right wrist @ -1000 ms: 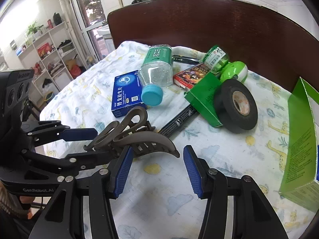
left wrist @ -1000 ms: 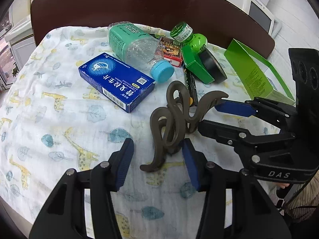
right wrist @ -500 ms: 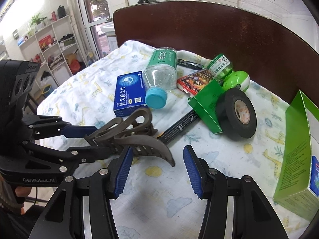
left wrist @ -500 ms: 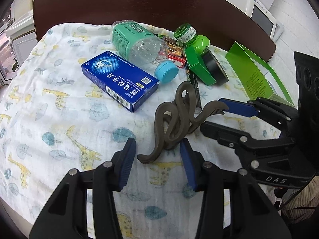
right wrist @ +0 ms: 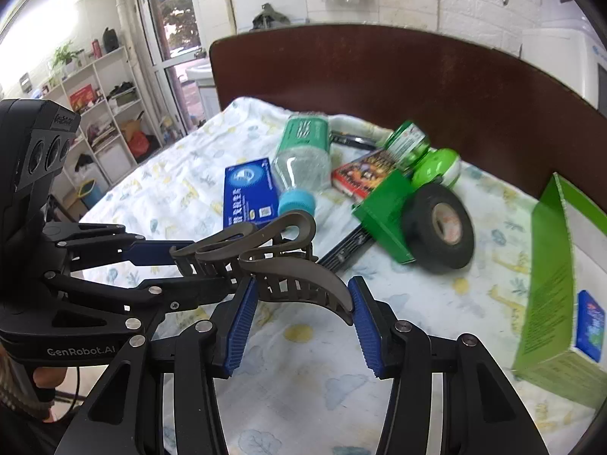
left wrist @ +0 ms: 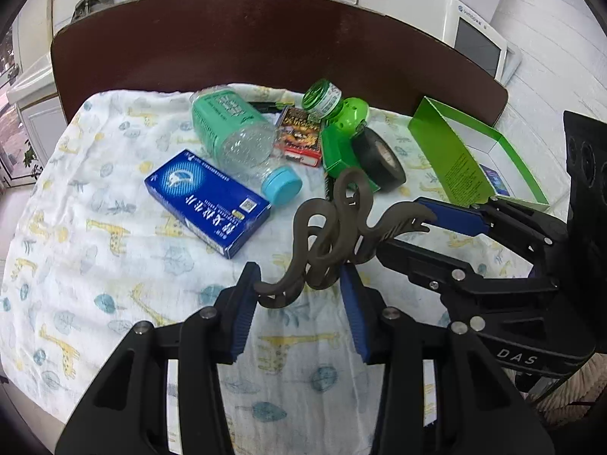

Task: Organize rigid objects
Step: 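Carry the brown clip into the box and open the right gripper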

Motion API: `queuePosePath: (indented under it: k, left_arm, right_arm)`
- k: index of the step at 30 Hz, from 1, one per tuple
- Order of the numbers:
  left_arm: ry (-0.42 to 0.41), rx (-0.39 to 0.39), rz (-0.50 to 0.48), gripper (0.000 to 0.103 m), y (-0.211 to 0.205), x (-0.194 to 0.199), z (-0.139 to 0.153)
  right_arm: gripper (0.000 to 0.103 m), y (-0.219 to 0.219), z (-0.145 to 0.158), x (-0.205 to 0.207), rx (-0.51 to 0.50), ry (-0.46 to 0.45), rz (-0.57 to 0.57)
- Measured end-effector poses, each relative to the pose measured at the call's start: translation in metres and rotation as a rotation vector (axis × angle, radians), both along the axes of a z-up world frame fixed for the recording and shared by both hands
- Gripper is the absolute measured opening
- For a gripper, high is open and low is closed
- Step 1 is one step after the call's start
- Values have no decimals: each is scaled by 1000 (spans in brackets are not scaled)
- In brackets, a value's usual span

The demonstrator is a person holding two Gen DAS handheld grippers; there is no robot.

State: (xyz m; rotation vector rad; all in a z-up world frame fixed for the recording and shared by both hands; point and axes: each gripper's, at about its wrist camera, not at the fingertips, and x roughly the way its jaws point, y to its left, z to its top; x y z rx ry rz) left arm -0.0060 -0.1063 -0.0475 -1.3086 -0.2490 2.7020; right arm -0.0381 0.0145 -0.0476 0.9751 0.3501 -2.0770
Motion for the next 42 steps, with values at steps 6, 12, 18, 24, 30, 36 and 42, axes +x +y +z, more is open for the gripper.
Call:
queuePosePath:
  k: [6, 12, 18, 24, 30, 36, 42]
  left_arm:
    - [80, -59, -60, 42, 33, -11, 40]
    - [154, -123, -160, 42, 88, -35, 73]
    - [209, -153, -309, 42, 157, -70, 95]
    - [222, -148, -450, 42, 221, -105, 102]
    - [193, -165, -562, 42, 273, -136, 95]
    - [126, -167, -605, 42, 301, -166, 83]
    - [74, -181, -606, 42, 314, -183, 66]
  right_arm:
    - [53, 29, 31, -2, -71, 62, -59]
    - [53, 77, 61, -13, -152, 132, -148]
    - [53, 144, 83, -28, -211, 193, -292]
    - [53, 211, 89, -47, -247, 213, -459]
    - [53, 265, 76, -69, -289, 174, -632]
    - [53, 297, 62, -91, -312, 130, -726]
    - [53, 309, 44, -110, -306, 77, -777]
